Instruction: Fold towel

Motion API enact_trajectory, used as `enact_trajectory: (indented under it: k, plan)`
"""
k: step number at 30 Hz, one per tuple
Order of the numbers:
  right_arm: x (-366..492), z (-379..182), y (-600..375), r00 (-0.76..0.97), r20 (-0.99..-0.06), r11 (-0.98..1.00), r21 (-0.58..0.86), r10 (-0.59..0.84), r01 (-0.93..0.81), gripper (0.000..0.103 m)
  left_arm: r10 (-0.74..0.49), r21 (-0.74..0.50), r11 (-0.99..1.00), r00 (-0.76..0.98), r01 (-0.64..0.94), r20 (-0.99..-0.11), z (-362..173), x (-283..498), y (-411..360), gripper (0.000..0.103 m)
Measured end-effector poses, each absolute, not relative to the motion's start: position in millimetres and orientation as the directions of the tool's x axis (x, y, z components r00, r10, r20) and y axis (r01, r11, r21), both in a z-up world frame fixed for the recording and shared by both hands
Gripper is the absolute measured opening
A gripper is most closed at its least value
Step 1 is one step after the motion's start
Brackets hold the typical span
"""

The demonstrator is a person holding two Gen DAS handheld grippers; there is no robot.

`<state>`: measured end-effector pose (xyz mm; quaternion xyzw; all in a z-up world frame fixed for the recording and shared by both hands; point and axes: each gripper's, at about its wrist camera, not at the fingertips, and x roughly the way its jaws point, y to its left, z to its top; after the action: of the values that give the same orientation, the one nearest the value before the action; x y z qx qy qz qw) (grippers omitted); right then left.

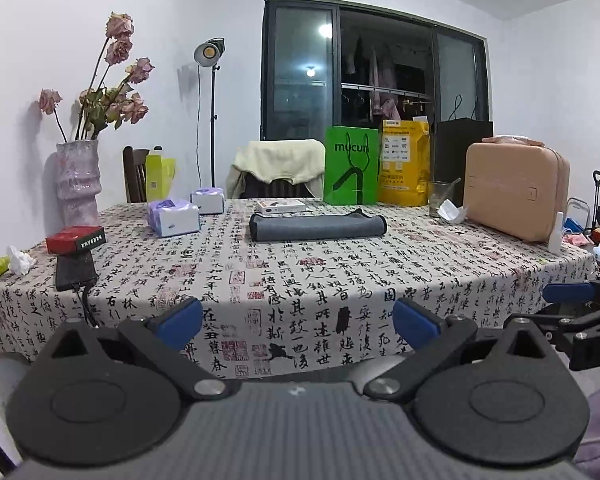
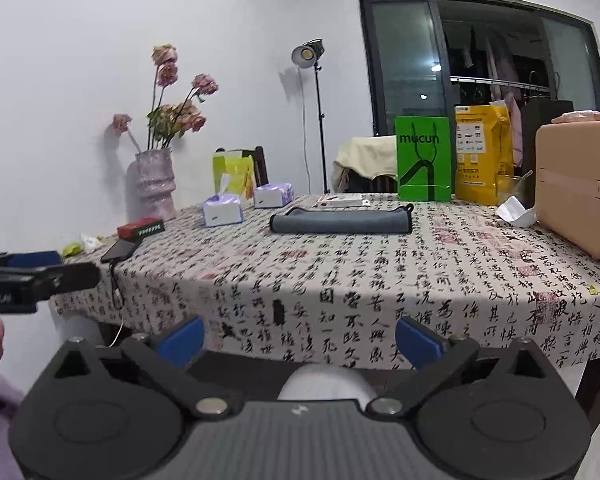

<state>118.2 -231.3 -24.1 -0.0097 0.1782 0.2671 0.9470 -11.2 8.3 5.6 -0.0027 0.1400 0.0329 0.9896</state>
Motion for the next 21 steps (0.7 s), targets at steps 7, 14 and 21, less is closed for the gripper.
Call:
enact_trajectory:
  k: [7, 14, 21]
  plan:
    - [117.2, -24.0, -232.3, 0.799, -0.343, 0.863, 0.081, 0.494, -0.499, 0.102, 0.048, 0.017, 0.999, 0.956, -0.045, -0.291, 3.5, -9.9, 3.8, 0.103]
    - [119.7, -23.5, -233.4, 0.802, -0.341, 0.866, 0.085, 0.489, -0.492, 0.103, 0.046, 0.023, 0.999, 0.955, -0.041, -0.294, 2.5, -9.4, 3.3, 0.103]
    - [119.3, -24.7, -232.7, 0.801, -0.342, 0.865, 0.086, 0.492, -0.495, 0.103, 0.045, 0.030, 0.999, 0.955, -0.038, -0.292, 2.5, -7.8, 3.2, 0.103]
